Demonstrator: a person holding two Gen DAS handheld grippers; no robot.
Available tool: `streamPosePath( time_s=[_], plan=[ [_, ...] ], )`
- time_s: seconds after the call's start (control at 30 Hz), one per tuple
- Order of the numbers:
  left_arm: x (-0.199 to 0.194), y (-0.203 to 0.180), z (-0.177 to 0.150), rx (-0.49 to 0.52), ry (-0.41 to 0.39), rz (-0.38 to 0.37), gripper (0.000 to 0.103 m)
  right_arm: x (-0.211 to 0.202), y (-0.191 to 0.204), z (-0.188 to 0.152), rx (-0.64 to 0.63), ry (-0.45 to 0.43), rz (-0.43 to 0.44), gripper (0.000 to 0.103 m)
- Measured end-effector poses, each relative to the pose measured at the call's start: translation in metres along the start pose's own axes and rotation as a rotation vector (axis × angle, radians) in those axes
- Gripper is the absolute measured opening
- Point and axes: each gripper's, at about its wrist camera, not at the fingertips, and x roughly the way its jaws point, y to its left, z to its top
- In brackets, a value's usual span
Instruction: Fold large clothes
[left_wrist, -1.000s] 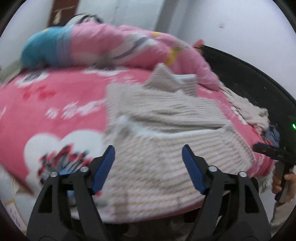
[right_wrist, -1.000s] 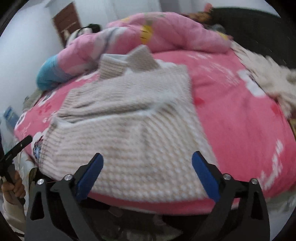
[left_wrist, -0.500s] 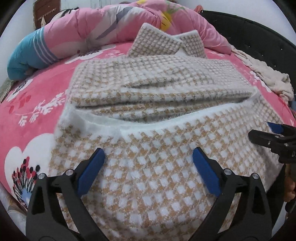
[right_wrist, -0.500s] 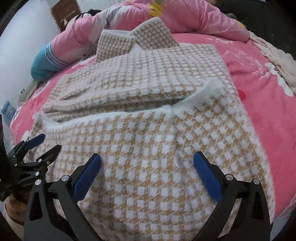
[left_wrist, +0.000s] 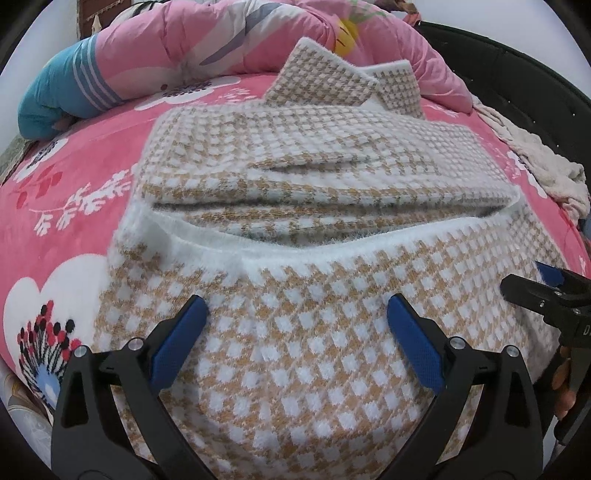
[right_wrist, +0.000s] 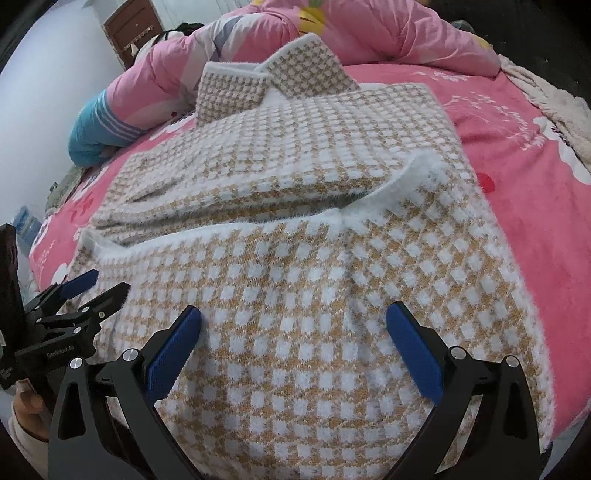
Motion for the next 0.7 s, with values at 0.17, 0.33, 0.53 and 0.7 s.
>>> streamPosePath(
  time_s=[0.17, 0.33, 0.53, 0.7],
  plan=[
    [-0.0003, 0.0006, -0.0003, 0.002, 0.001, -0.001, 0.095, -0.0001, 0.0, -0.0002, -0.003, -0.002, 0.001, 0.097],
    [0.0002, -0.0001, -0.0003, 0.001, 0.003, -0.002, 0.095, 0.0006, 0.0002, -0.0003, -0.002, -0.005, 0.001, 0.097],
    [0.0019, 0.0015, 0.0006, 0.003, 0.007, -0.004, 0.095, -0.0001, 0.0005, -0.0022, 0.003, -0.025, 0.001, 0.097],
    [0.0039, 0.0013, 0.001, -0.007, 0.021, 0.0, 0.095, 0.0006, 0.0016, -0.0026, 0.004, -0.024, -0.011, 0.097]
  ],
)
